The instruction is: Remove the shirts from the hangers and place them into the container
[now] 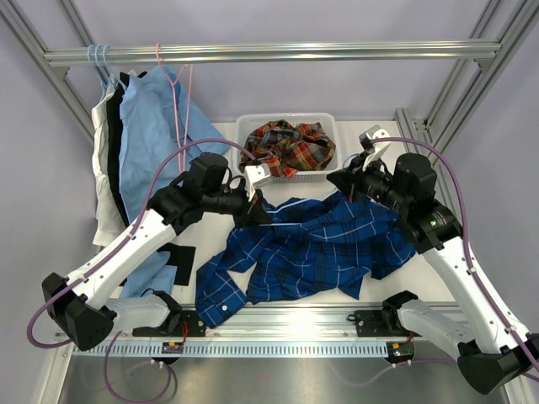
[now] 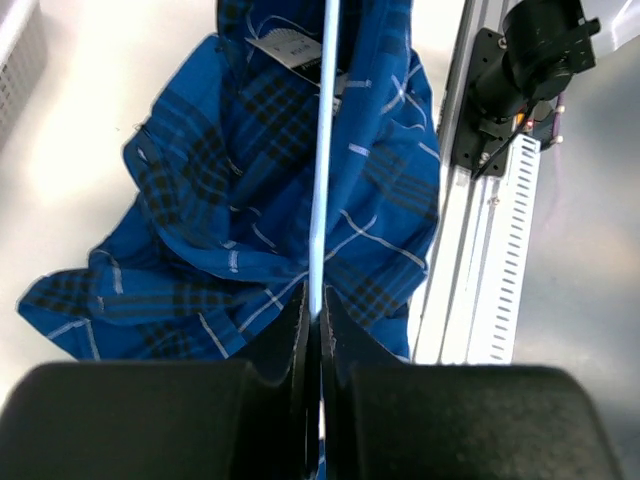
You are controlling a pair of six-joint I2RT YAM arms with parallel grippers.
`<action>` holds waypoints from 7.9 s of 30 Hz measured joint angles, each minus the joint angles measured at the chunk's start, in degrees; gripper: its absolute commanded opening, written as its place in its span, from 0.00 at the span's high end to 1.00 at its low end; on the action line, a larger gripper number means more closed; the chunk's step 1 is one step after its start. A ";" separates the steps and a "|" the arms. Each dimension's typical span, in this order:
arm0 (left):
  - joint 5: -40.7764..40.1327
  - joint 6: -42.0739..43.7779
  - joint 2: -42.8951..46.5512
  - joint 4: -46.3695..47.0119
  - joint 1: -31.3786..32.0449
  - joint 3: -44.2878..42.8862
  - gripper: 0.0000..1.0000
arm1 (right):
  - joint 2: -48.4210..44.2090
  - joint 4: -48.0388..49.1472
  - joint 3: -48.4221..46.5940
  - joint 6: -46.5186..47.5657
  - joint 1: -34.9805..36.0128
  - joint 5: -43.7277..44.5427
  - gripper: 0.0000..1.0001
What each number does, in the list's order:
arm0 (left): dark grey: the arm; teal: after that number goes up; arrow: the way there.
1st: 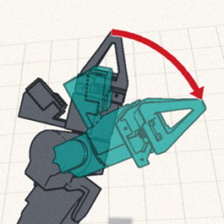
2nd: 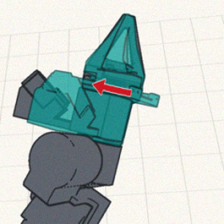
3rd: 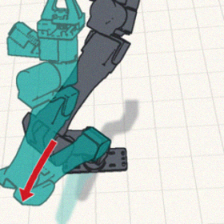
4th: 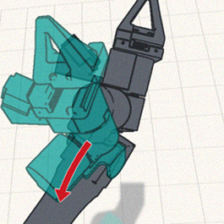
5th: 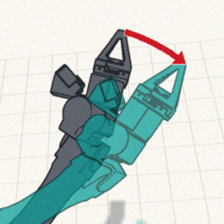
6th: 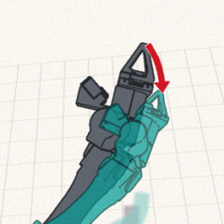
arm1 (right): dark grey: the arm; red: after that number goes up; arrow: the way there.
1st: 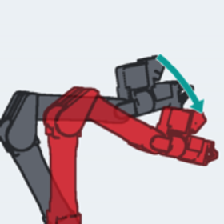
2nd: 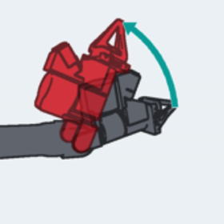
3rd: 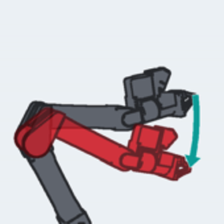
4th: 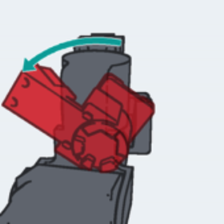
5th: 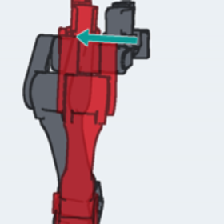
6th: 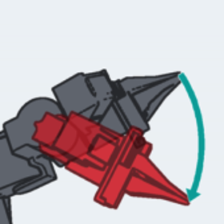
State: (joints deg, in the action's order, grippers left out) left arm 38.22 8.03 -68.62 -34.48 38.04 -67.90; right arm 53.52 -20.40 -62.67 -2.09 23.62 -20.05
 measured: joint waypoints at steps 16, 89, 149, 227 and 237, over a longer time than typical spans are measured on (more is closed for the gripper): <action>-13.38 -3.93 4.90 -1.14 0.33 0.09 1.00 | -3.26 -0.04 9.38 -3.74 -0.15 5.97 0.04; -70.58 -18.84 11.89 0.74 -6.29 -6.27 1.00 | -7.23 -5.77 15.04 -15.65 -2.32 25.75 0.01; -42.16 -20.63 12.20 8.68 -4.09 23.39 0.01 | 34.86 -6.49 8.72 -28.96 -4.31 28.76 1.00; -45.48 -27.85 10.67 13.35 -4.35 23.87 0.01 | 27.39 -1.20 -0.13 -9.07 9.03 25.24 0.01; -45.40 -28.06 9.62 13.29 -4.31 23.21 0.01 | 31.78 4.35 12.83 -17.35 9.07 21.84 0.02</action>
State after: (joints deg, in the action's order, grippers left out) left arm -7.18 -20.03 -59.00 -21.19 33.74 -44.69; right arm 85.30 -16.05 -49.84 -19.44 32.69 1.78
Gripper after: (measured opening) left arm 0.988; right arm 0.993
